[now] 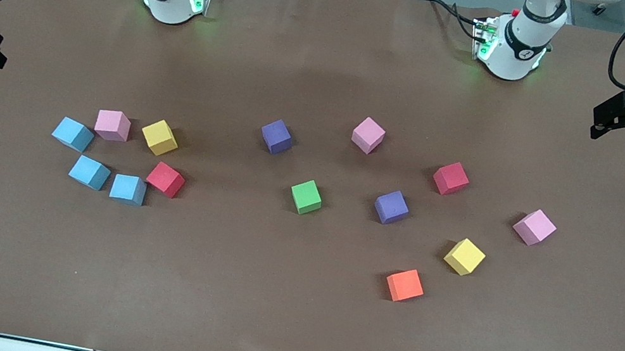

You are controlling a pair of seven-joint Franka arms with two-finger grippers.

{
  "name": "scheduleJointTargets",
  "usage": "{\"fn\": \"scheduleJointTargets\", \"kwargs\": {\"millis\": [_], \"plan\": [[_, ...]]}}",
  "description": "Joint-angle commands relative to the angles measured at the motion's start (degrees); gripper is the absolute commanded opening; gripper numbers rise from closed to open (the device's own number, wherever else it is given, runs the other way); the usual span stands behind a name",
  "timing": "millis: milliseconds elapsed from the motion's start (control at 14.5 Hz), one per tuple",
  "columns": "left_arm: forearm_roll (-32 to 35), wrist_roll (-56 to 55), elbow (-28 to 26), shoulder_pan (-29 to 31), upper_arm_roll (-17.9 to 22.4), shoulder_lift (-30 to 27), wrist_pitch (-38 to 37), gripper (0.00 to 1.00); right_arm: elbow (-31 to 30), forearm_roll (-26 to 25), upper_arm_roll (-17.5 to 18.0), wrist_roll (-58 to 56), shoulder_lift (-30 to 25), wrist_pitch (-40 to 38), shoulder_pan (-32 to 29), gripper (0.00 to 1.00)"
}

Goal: Arrange 11 blocks into digit 3

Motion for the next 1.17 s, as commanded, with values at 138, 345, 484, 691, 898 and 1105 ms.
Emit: {"fn": "scheduleJointTargets", "kwargs": {"millis": [138, 345, 484, 691, 898, 1105], "plan": [[-1.3, 3.0, 1.4, 0.3, 0.0, 0.6, -1.3, 1.00, 0.4, -0.8, 0.0, 0.2, -0.1, -0.1, -0.2, 1.00], [-2.2, 2.1, 4.7, -0.2, -0.1, 3.0, -1.3, 1.00, 0.4, -0.8, 0.1, 0.2, -0.1, -0.1, -0.2, 1.00], [-2.3, 2.3, 4.3, -0.7, -0.4, 4.7, -1.3, 1.00, 0.4, -0.4, 0.1, 0.2, 0.0, -0.1, -0.1, 1.00], [-2.2, -0.9, -0.5, -1.3, -3.4, 5.1, 0.0, 1.00, 0.4, 0.1, 0.4, 0.2, 1.0, -0.1, 0.8, 1.00], [-1.9, -13.7, -3.6, -1.4, -9.4, 8.1, 5.7, 1.00, 0.4, 0.1, 0.4, 0.2, 3.0, -0.1, 2.5, 1.00], [-2.0, -24.9, -4.7, -1.4, -14.3, 13.3, 8.7, 1.00, 0.4, 0.0, 0.4, 0.2, 4.8, 0.0, 4.2, 1.00]]}}
